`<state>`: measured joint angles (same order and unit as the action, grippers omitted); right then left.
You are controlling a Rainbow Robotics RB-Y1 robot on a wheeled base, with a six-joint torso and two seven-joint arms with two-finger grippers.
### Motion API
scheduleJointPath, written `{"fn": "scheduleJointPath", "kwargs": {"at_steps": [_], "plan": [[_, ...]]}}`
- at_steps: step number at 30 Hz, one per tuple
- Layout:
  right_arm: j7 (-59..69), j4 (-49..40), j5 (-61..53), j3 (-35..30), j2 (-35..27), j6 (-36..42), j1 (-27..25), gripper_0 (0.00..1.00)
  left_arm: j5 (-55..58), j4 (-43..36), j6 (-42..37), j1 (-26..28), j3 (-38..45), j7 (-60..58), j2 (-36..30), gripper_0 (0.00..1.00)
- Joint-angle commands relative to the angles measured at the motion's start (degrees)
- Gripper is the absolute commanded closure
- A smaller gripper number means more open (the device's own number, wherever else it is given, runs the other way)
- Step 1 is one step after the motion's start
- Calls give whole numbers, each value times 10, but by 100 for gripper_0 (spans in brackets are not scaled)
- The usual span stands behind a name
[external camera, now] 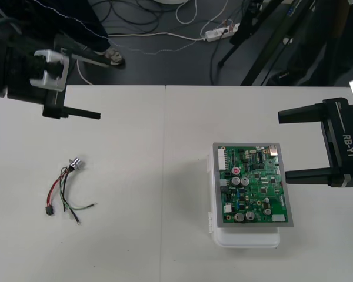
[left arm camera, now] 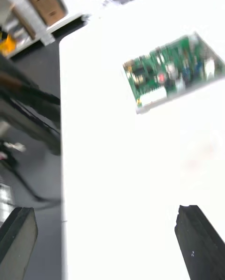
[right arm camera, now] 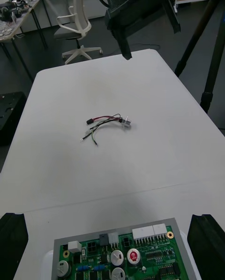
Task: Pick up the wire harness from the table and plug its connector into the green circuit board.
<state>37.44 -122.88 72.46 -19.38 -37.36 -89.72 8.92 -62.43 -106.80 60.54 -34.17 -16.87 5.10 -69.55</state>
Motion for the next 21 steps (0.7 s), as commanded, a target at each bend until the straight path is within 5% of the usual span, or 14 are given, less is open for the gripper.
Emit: {"fn": "scheduleJointPath", "kwargs": {"at_steps": [1, 8, 21], "plan": [[-42, -2, -29, -22, 10, -3, -31, 0, -17, -3, 39, -3, 12, 18, -47, 14], [-63, -2, -86, -47, 21, -3, -74, 0, -26, -9, 43, -25, -40, 141, -87, 14], [-183, 59, -167, -67, 22, -3, -153, 0, -51, -10, 25, -143, -206, 420, -140, 14]]}}
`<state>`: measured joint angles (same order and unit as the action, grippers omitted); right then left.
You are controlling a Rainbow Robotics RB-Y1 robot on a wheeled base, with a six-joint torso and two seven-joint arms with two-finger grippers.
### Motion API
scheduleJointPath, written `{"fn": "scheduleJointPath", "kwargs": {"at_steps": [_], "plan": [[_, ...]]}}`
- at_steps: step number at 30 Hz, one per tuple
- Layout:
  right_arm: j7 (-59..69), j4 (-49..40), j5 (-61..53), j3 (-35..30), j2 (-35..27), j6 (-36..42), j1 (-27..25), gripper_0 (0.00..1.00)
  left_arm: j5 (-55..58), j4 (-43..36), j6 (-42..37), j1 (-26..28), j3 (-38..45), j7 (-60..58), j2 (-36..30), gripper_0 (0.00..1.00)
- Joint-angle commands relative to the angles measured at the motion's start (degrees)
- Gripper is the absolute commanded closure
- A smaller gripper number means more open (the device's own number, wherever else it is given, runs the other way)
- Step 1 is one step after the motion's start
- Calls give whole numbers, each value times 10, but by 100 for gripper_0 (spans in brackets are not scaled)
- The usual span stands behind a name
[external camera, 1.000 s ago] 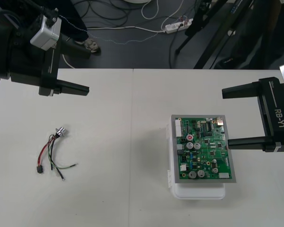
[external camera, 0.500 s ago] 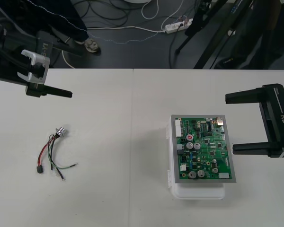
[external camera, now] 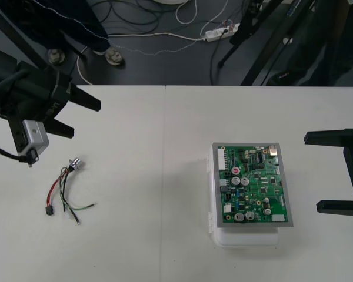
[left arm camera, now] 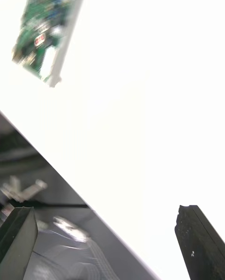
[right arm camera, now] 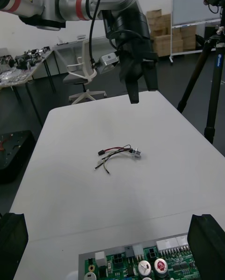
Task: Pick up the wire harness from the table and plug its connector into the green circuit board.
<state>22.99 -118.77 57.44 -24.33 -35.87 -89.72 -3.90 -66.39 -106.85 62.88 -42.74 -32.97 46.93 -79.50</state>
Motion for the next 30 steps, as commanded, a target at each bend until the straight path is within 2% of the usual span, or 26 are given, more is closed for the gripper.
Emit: {"fn": "scheduleJointPath", "kwargs": {"at_steps": [1, 5, 13, 20, 30], "plan": [[-48, 24, -16, -20, 7, -3, -27, 0, -15, -8, -3, -71, -66, 30, -46, 14], [-73, 40, -18, -21, 10, -3, -29, 0, -23, -7, -19, -116, -131, 90, -59, 14], [-108, 66, -21, -16, 19, -3, -30, 0, -52, -7, -43, -274, -321, 196, -56, 14], [-108, 78, -36, -11, 22, -3, -30, 0, -83, 27, -81, -441, -524, 268, -13, 13], [-99, 78, -35, -3, 15, -3, -24, 0, -86, 70, -162, -579, -741, 308, 50, 14]]}}
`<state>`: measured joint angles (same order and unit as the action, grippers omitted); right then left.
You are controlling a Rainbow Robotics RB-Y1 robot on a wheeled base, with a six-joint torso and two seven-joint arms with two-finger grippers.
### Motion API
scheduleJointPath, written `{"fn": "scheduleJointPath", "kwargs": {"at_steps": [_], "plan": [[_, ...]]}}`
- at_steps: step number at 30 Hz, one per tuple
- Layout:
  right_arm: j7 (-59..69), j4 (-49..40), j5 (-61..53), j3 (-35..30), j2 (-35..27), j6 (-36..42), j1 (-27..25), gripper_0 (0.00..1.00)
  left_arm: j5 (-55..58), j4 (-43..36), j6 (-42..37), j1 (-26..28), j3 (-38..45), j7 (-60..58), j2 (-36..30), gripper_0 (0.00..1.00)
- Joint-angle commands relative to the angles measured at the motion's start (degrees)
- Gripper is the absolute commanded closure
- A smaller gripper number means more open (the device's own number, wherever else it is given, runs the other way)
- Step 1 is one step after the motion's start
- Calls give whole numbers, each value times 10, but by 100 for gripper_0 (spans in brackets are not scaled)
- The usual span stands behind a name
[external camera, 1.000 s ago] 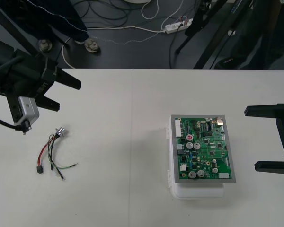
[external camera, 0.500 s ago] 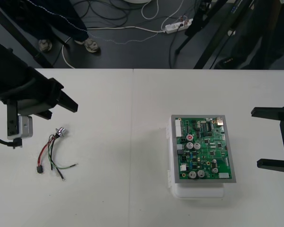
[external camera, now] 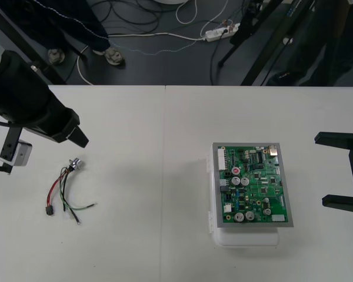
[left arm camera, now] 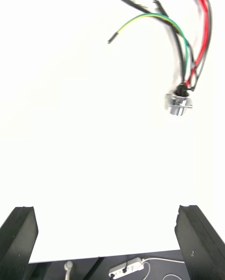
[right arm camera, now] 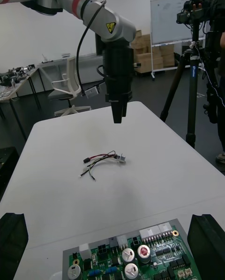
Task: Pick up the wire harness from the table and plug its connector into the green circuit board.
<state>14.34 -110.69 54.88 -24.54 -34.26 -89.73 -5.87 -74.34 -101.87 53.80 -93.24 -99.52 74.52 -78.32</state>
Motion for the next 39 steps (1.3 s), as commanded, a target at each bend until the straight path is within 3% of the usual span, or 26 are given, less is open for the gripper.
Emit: {"fn": "scheduleJointPath", "kwargs": {"at_steps": [1, 12, 22, 39], "plan": [[-12, -3, -9, 4, -4, -3, -5, 0, -7, 22, -83, -85, -95, 33, 44, 14], [-15, -3, -9, 54, -14, -3, -2, 0, -33, 69, -115, -96, -158, 41, 102, 14], [-26, -2, -9, 91, -13, -3, 13, 0, -100, 93, -125, -69, -162, 32, 133, 13], [-50, 7, -17, 77, 4, -3, 39, 0, -110, 170, -130, -23, -211, 14, 215, 14]]}}
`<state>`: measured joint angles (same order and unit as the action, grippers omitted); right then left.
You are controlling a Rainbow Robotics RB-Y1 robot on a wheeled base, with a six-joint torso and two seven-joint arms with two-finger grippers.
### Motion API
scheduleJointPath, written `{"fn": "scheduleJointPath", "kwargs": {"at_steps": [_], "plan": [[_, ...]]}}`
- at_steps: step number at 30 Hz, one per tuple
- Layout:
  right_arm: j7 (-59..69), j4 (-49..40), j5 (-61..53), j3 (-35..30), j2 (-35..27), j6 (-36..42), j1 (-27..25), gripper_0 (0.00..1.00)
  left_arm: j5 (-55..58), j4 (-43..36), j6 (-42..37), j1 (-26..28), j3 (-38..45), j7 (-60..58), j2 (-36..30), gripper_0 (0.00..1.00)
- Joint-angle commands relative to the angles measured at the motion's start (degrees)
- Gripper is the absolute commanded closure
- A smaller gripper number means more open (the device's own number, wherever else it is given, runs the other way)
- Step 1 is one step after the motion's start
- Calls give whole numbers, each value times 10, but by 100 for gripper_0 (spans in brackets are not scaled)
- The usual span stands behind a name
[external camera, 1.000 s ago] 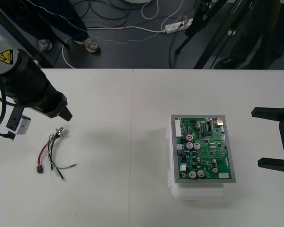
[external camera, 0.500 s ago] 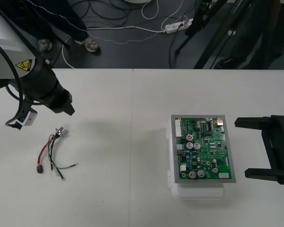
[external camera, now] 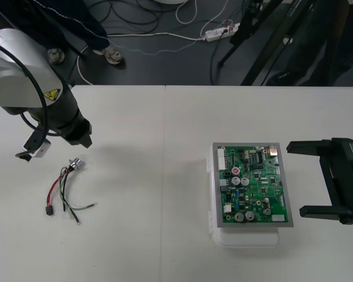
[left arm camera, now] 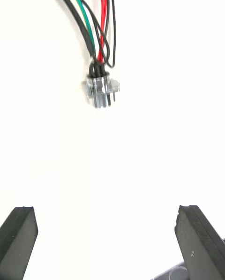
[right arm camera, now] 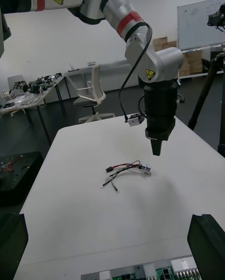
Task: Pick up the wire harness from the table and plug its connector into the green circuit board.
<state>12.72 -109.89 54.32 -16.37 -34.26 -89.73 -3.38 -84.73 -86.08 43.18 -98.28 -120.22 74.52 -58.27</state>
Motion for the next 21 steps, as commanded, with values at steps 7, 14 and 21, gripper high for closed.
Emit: {"fn": "scheduleJointPath", "kwargs": {"at_steps": [7, 14, 21], "plan": [[-52, -1, -11, -5, 4, -3, 14, 0, -10, 61, -31, 70, -4, 9, 47, 14], [-72, 2, -11, -9, 5, -3, 14, 0, -10, 94, -31, 96, -4, 3, 72, 14], [-80, 13, -11, -8, 5, -3, 14, 0, -14, 119, -37, 119, -5, -1, 87, 14]]}}
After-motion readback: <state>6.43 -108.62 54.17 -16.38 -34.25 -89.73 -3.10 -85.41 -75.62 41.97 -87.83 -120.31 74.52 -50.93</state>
